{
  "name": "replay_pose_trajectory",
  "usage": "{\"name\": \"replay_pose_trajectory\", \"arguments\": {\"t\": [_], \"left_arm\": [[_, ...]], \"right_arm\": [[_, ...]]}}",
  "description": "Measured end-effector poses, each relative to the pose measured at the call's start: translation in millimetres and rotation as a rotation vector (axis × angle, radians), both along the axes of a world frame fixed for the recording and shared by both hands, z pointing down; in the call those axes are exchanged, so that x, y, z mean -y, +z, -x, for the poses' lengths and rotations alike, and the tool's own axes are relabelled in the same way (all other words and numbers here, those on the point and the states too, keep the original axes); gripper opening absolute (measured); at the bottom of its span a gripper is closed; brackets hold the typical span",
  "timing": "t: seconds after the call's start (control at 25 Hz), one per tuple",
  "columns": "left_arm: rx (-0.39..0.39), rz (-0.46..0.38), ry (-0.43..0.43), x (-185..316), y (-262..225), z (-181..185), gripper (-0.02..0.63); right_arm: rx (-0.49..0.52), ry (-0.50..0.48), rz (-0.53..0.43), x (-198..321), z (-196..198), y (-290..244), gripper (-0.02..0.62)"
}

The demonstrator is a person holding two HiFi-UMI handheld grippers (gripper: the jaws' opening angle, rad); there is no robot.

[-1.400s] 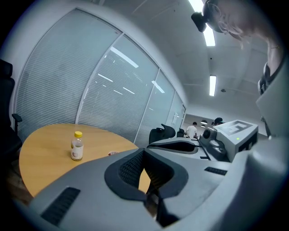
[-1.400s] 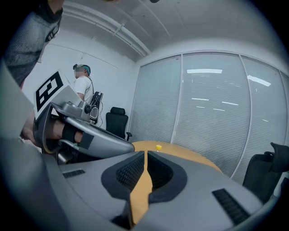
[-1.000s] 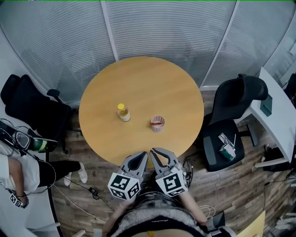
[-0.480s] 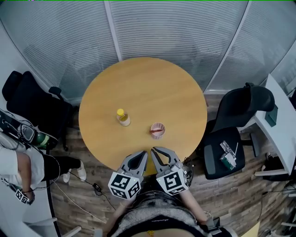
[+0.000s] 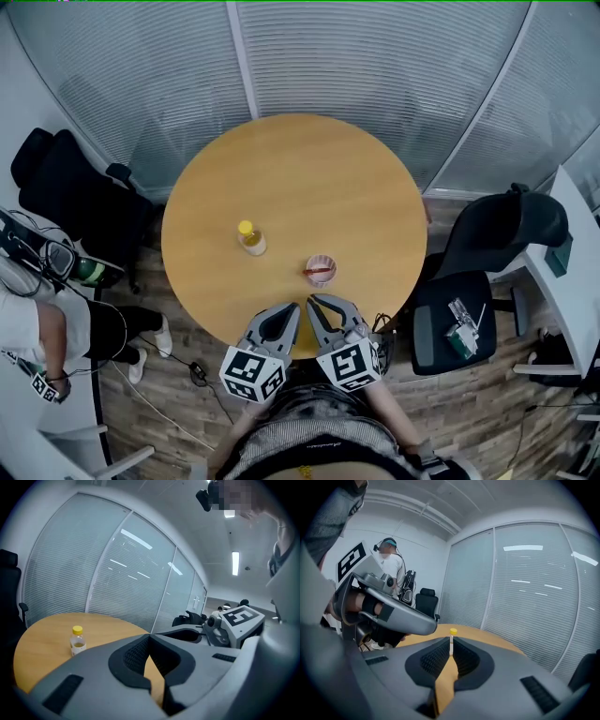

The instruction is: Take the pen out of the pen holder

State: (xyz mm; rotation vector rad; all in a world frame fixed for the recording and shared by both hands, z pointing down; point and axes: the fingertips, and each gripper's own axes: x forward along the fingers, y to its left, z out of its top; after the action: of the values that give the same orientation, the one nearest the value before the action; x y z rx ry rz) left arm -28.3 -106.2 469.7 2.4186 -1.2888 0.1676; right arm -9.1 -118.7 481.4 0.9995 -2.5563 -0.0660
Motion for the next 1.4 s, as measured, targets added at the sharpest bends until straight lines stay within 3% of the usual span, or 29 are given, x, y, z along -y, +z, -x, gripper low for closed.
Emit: {"name": "replay_pose_trajectory", "arguments": {"t": [0.28, 0.8, 1.04, 1.24, 1.4], "left_arm": [[0.006, 0.012, 0.021, 13.0, 4.2, -4.7, 0.003], [0.011, 0.018, 0.134, 43.0, 4.7, 1.7, 0.003], [-0.015, 0.016, 0.134, 55.9, 4.4, 15.7, 0.003], [0.027, 0.002, 0.13, 57.5, 6.6, 16.4, 0.003], [0.011, 0.017, 0.128, 61.6, 10.3, 17.9, 0.003]], "right_arm": [[-0.022, 0.005, 0.01, 10.8, -2.3, 8.4, 0.034], [-0.025, 0.106, 0.011, 37.2, 1.6, 8.5, 0.034], [-0.044, 0.128, 0.024, 51.1, 8.6, 16.9, 0.034], [-0.078, 0.133, 0.012, 56.4, 4.9, 25.9, 0.034], [-0.089, 0.138, 0.027, 61.1, 3.4, 37.2, 0.034]]}}
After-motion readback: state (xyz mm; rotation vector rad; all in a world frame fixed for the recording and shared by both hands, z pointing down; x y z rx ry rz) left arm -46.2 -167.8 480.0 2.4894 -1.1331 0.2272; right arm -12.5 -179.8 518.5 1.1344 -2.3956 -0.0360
